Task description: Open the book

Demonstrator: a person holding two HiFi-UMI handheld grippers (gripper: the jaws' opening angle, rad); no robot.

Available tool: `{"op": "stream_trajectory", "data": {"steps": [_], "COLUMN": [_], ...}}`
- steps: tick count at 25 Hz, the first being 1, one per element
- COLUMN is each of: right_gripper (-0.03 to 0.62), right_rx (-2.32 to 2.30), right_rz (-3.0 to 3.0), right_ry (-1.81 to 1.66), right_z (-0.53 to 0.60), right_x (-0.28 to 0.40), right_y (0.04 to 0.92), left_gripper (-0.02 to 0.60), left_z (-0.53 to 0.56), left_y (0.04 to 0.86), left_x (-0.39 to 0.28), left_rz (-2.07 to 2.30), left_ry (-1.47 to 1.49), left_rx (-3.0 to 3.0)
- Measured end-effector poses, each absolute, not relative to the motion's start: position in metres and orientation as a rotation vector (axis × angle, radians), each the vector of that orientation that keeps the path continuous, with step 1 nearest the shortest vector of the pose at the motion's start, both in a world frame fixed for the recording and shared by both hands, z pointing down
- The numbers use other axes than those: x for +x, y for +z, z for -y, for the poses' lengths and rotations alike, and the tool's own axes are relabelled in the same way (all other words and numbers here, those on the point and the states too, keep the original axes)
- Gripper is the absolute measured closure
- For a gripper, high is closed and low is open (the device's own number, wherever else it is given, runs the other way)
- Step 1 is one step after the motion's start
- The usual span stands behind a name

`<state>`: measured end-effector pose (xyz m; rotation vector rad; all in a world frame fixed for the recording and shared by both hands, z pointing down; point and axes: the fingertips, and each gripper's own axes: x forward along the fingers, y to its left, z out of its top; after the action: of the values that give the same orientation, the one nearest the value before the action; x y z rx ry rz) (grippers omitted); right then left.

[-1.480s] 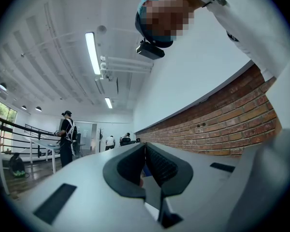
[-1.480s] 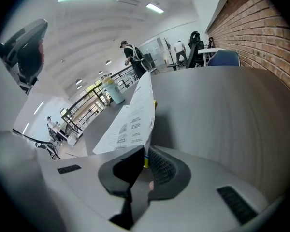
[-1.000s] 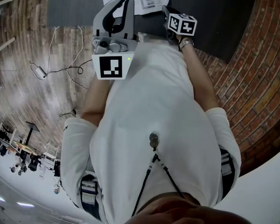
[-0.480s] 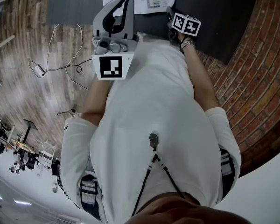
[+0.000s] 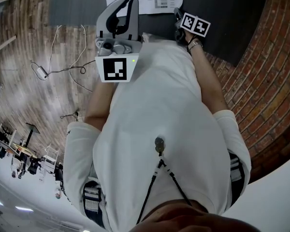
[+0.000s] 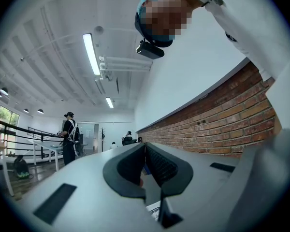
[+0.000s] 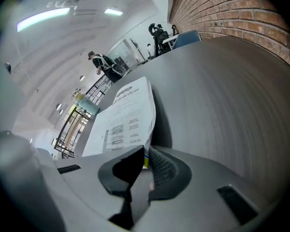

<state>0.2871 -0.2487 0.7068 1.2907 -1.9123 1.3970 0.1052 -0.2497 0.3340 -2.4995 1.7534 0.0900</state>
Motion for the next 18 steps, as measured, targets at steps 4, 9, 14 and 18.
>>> {"op": "stream_trajectory", "data": {"steps": [4,9,14,18], "right_gripper": [0.542,0.517,0.488,0.473], "right_rx": [1.304,1.34,1.373,1.409], "right_rz": [1.894,1.848,1.812,1.785], "right_ry": [1.422,1.409,1.395,1.391], "right_z": [0.247,0.244,0.242,0.242], "right_x": [0.291,0.285,0.291,0.29], "right_y": [0.711,0.712,0.715,0.715], "left_gripper": [0.558,0.559,0.559,0.558], "left_z": [0.249,0.248,0.248,0.25], "left_y": [0.336,0.333,0.334,0.334], "left_x": [0.109,0.1,0.1,0.092], "left_rz": [-1.75,-1.74,-1.728,-1.721], "left_ry": [0.089,0.085,0.082,0.09], "left_rx": [-2.5,-2.508,-2.515,-2.527]}}
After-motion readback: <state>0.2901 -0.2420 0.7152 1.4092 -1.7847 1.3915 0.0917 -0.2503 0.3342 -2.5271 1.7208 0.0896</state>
